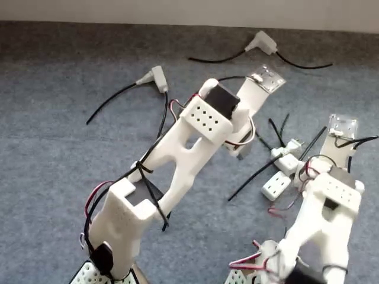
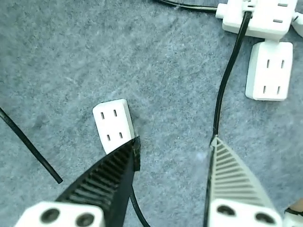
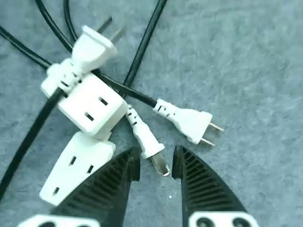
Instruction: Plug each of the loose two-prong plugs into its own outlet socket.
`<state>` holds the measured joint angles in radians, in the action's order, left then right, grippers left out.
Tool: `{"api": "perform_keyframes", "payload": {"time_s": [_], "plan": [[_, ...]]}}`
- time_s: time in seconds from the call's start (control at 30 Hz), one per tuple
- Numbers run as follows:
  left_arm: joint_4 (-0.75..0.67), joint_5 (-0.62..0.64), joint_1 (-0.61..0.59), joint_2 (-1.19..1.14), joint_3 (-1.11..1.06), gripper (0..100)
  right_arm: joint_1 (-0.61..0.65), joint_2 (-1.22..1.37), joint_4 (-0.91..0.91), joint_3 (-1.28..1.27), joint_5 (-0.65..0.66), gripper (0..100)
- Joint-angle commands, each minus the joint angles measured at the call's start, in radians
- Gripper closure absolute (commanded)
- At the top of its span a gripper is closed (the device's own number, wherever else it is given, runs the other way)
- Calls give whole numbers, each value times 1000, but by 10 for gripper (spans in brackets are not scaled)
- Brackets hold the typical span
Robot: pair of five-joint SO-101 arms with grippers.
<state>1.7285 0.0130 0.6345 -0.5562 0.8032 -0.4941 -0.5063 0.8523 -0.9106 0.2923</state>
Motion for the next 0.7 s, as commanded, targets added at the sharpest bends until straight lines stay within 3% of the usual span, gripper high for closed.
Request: {"api": "perform_keyframes", "payload": {"time_s": [0.0, 0.23, 0.37, 0.47, 0.67], "plan": [[-32, 26, 5, -16, 7, 761, -5, 183, -91, 74, 14, 868], [-48, 28, -1, -51, 7, 761, -13, 377, -206, 133, 14, 875], [-48, 26, -1, -51, 7, 761, -16, 456, -214, 176, 14, 968], [-48, 26, -1, -51, 5, 761, -16, 469, -211, 183, 14, 976], [-48, 25, -10, -51, 4, 761, -7, 467, -56, 232, 9, 976]]}}
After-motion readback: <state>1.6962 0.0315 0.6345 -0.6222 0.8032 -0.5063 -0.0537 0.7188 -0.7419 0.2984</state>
